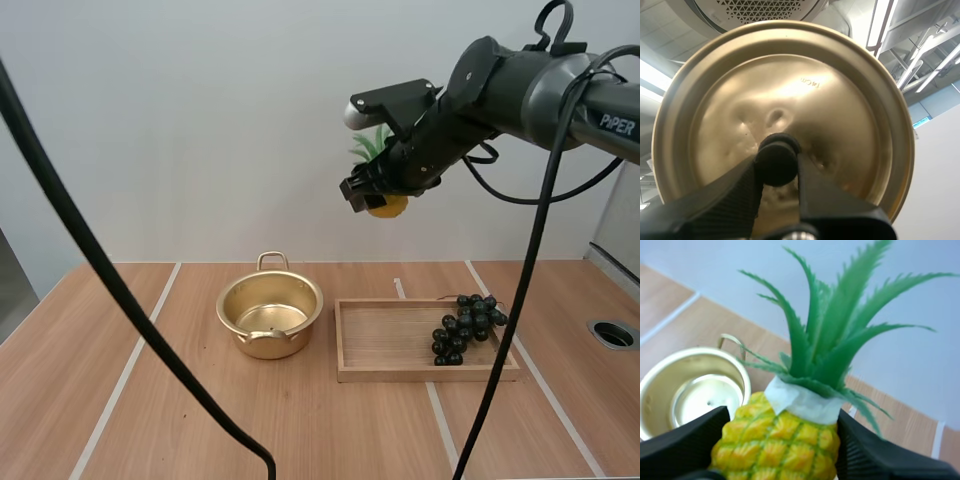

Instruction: Open the pot, put the pineapple inside, and close it

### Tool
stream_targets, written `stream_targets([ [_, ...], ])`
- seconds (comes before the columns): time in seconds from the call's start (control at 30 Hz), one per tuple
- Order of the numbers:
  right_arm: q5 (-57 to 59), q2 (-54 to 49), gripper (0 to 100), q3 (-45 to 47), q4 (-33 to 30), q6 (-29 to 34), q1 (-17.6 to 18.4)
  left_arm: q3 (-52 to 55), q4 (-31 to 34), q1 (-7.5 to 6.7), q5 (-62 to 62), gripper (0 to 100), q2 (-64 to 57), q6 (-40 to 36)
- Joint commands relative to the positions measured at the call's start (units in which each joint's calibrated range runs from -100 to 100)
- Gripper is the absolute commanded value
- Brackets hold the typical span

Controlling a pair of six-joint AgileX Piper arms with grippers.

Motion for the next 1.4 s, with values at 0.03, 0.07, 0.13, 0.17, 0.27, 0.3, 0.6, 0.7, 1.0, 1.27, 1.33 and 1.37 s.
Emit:
stream_targets([
  [0.03, -9.36, -3.37, 0, -0.51, 3.39, -0.12, 0.01, -0.12, 0.76, -0.14, -0.28, 0, 0.15, 0.17],
  [0.07, -11.82, -3.89, 0, -0.51, 4.93, -0.12, 0.01, -0.12, 0.76, -0.14, -0.28, 0, 0.15, 0.17],
  [0.13, -15.03, -4.48, 0, -0.51, 8.67, -0.6, 0.01, -0.12, 0.76, -0.14, -0.28, 0, 0.15, 0.17],
  [0.17, -15.86, -4.5, 0, -0.51, 10.99, -1.63, 0.01, -0.12, 0.76, -0.14, -0.28, 0, 0.15, 0.17],
  [0.27, -16.04, -4.6, 0, -0.51, 17.45, -6.19, 0.65, -0.12, 0.76, -0.14, -0.28, 0, 0.15, 0.29],
  [0.3, -15.85, -4.6, 0, -0.51, 19.21, -7.16, 1.07, -0.12, 0.76, -0.14, -0.28, 0, 0.15, 0.38],
  [0.6, -20.19, -4.6, 0, -0.51, 22.31, -10.17, 6.78, -0.12, 0.76, -0.14, -0.62, 0, 0.15, 0.38],
  [0.7, -22.79, -4.6, 0, -0.78, 20.75, -10.17, 7.0, -0.12, 0.76, -0.14, -0.44, 0, 0.15, 0.38],
  [1.0, -37.61, -5.08, 0, -4.0, -5.34, 7.83, 4.69, -0.12, 2.53, -0.14, -0.27, 0, -0.54, 0.38],
  [1.27, -53.02, -10.22, 0, -4.0, -6.48, 15.46, -1.85, -0.12, 4.12, -0.14, -0.27, 0, -0.53, 0.38],
  [1.33, -56.14, -12.32, 0, -4.0, -6.48, 15.58, -3.12, -0.12, 4.12, -0.14, -0.27, 0, -0.53, 0.38],
  [1.37, -56.34, -12.97, 0, -4.0, -6.48, 15.58, -3.47, -0.12, 4.12, -0.14, -0.27, 0, -0.53, 0.38],
])
